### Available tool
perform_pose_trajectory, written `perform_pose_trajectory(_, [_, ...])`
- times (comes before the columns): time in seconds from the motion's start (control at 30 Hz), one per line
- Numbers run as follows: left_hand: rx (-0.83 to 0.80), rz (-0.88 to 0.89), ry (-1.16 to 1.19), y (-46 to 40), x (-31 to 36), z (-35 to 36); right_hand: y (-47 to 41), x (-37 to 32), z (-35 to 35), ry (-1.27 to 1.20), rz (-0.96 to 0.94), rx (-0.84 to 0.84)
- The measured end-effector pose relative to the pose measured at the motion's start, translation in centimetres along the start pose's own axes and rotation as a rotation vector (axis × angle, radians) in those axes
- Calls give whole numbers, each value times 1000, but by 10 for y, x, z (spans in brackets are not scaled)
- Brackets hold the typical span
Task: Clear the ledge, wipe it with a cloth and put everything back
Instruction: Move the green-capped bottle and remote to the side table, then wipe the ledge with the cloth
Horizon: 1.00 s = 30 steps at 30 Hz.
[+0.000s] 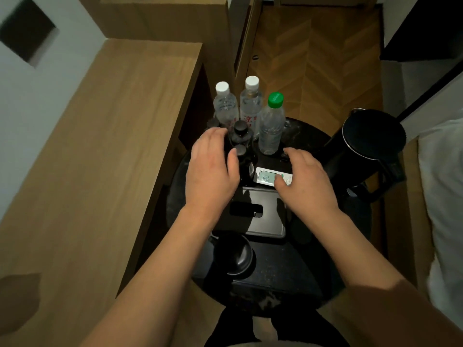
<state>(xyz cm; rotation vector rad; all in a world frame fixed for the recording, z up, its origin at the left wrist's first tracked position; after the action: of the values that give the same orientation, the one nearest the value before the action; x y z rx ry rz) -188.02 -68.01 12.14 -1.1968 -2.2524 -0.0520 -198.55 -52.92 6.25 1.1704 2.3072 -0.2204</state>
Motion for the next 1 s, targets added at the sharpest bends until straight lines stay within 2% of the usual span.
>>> perform_pose_trajectory(0.33, [81, -331, -113, 103, -42, -43, 39, -52, 23, -11, -243, -145])
perform_pose_trajectory(0.6, [210, -587, -157, 186, -88, -102, 83, -135, 57, -1, -487, -264])
perform_pose_trajectory(0.8, [346, -833, -191, 293, -131, -155, 154, -224, 105, 15, -720, -387])
perform_pose_trajectory(1.0, [483, -1108, -224, 440, -160, -207, 271, -300, 168, 61, -969, -556])
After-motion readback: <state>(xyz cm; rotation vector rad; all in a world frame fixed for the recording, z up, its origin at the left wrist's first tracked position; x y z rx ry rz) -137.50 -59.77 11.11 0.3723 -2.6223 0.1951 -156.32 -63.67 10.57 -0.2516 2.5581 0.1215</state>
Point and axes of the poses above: each hand's wrist, its own y-axis away from the middle knuckle, its own z-axis out of the palm, x = y × z, the point moved 10 cm from there along -y, towards the middle knuckle
